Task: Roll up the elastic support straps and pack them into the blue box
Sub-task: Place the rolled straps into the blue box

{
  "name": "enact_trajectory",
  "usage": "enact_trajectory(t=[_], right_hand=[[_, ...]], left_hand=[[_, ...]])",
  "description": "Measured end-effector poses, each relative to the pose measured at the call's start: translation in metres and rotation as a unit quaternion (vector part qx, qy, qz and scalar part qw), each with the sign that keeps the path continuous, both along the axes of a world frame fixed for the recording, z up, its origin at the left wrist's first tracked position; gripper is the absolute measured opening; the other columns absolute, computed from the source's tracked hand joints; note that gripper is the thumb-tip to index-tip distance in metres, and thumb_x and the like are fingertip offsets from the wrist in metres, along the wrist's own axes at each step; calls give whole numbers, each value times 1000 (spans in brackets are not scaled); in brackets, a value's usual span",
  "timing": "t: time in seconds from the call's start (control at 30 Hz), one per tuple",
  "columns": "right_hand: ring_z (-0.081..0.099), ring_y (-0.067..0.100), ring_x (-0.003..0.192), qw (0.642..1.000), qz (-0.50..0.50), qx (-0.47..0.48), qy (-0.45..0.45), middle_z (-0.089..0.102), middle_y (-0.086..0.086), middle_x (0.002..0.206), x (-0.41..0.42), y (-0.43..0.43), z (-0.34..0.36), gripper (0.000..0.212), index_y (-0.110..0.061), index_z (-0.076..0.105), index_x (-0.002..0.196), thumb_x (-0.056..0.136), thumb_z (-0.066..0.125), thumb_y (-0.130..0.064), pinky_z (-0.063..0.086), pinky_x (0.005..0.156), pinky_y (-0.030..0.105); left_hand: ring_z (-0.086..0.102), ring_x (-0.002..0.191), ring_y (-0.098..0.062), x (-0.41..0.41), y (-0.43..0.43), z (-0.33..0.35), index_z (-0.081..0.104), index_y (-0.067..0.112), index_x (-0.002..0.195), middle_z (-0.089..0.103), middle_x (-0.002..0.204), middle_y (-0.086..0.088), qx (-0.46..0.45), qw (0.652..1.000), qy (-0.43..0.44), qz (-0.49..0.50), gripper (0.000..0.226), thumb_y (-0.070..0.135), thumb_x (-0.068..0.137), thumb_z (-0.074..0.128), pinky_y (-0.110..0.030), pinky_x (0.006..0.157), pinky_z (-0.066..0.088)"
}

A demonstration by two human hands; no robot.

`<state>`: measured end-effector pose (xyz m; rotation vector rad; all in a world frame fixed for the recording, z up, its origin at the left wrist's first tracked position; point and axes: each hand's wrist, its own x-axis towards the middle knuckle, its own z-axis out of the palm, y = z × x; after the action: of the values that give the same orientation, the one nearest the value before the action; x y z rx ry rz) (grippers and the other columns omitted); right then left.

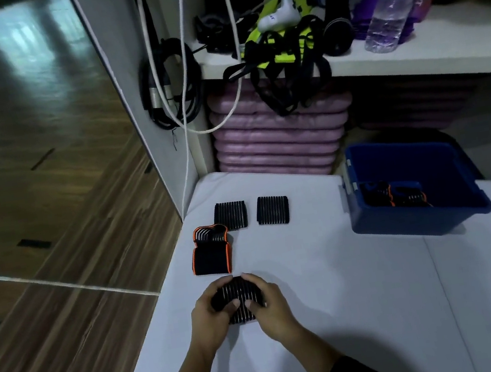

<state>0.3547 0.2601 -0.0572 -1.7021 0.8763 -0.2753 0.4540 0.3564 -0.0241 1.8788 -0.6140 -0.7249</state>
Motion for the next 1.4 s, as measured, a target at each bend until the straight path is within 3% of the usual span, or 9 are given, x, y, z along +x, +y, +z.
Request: enact_trajectory(t=[0.1, 0.2, 0.4, 0.5, 0.67, 0.8, 1.03, 1.3, 1.4], right_hand=[[51, 10, 121, 999, -13, 32, -24, 53, -12, 133, -24, -27, 20, 56, -64, 43, 120, 84, 55, -23, 45, 103, 39], [51, 11, 121, 996, -47, 46, -55, 52, -13, 135, -48, -62, 41, 57, -62, 46, 121, 87, 56, -17, 45, 104, 41], [58, 17, 112, 981, -115, 9, -157, 61, 0, 120, -102, -130, 105, 46, -31, 57, 119, 89, 56, 4, 49, 95, 27], [60, 18, 109, 975, -129, -16, -181, 63, 1, 116, -129, -165, 124, 42, -25, 58, 118, 88, 57, 4, 51, 94, 30], [59, 16, 107, 968, -160, -61, -183, 62, 4, 118, -163, -225, 145, 42, -23, 59, 120, 87, 58, 4, 50, 89, 21], [61, 23, 101, 960, -206, -89, -165, 65, 5, 111, -181, -272, 145, 43, -31, 61, 114, 86, 61, 2, 53, 88, 34], [56, 22, 115, 970, -221, -87, -52, 62, 4, 124, -173, -340, 122, 41, -26, 63, 118, 84, 65, -3, 43, 104, 34], [56, 17, 113, 982, -180, -60, 12, 62, 2, 122, -133, -360, 82, 43, -22, 64, 119, 81, 67, -1, 43, 102, 26], [58, 20, 112, 982, -174, -69, 40, 61, 5, 123, -124, -364, 67, 47, -31, 64, 116, 78, 70, -4, 43, 104, 32]], left_hand=[[62, 99, -4, -14, -29, 16, 62, 29, 111, 66, 109, 11, -36, 999, 0, -30, 42, 1, 79, 68, -28, 89, 52], [62, 96, 0, -31, -67, 36, 62, 26, 111, 66, 109, 9, -70, 996, -7, -60, 41, 2, 79, 69, -23, 86, 52], [62, 95, -3, -73, -150, 79, 63, 23, 114, 65, 108, 10, -117, 985, -70, -102, 39, 11, 78, 72, -13, 82, 49], [60, 97, -4, -96, -190, 100, 63, 20, 115, 65, 108, 8, -143, 977, -96, -126, 38, 11, 78, 72, -2, 80, 44], [61, 91, -5, -126, -250, 125, 63, 26, 113, 66, 106, 8, -162, 969, -109, -154, 35, 11, 82, 67, -4, 75, 46], [60, 86, -14, -127, -288, 126, 63, 28, 113, 63, 108, -1, -133, 973, -135, -133, 33, 13, 84, 63, -18, 76, 46], [54, 105, -27, -103, -323, 90, 57, 25, 123, 45, 110, -1, -30, 970, -196, -140, 43, 12, 83, 66, -35, 98, 44], [48, 114, -24, -93, -337, 60, 39, 24, 137, 44, 128, -7, 3, 959, -210, -189, 52, 19, 88, 58, -41, 100, 43], [50, 112, -24, -92, -340, 54, 39, 19, 138, 45, 128, -4, -2, 955, -223, -197, 52, 18, 89, 56, -42, 97, 46]])
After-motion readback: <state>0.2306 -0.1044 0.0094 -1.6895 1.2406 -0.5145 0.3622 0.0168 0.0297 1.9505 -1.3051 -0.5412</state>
